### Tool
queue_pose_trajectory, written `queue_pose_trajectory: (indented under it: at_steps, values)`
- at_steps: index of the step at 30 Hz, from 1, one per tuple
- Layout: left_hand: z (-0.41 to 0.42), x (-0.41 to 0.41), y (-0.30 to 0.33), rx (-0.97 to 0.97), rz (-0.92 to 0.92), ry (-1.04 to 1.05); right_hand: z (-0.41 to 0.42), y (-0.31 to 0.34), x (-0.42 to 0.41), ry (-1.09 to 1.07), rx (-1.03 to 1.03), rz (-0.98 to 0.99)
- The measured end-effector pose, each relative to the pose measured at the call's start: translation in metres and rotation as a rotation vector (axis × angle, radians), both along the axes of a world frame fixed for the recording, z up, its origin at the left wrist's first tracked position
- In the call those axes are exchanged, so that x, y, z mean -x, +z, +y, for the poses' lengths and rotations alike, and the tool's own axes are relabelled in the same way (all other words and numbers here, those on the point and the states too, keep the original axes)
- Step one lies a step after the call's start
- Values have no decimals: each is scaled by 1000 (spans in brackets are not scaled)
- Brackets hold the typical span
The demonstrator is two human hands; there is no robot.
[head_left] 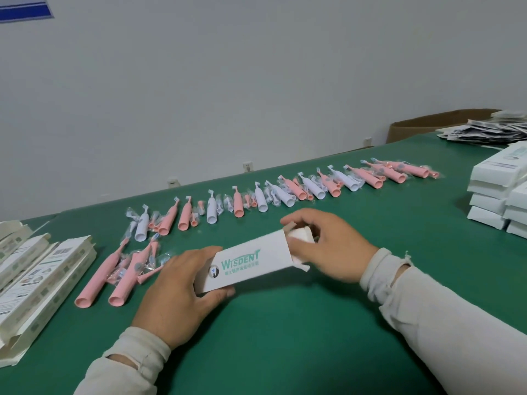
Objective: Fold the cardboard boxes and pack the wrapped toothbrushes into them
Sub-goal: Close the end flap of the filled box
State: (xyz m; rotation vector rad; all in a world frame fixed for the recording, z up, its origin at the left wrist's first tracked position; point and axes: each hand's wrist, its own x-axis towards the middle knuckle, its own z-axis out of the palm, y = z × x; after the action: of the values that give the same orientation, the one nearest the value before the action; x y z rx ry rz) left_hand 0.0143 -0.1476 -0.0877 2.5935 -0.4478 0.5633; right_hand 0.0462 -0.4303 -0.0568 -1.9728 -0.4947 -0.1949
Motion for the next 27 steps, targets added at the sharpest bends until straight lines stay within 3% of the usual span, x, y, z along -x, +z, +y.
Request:
queue_pose_trajectory:
  at_steps: [3, 9, 18, 23, 27]
  values:
    - [8, -2, -1, 58, 2, 49, -10, 8, 2, 70, -63, -31]
    - [9, -2, 0, 68, 14, 72, -15, 9, 8, 134, 281, -152]
    - [4, 1, 2, 46, 16, 49, -5, 1, 6, 31, 0, -202]
    - [2, 1, 2, 62, 24, 49, -2, -1, 6, 11, -120, -135]
    - [2, 0, 1, 73, 25, 54, 0, 1, 8, 19, -105, -176]
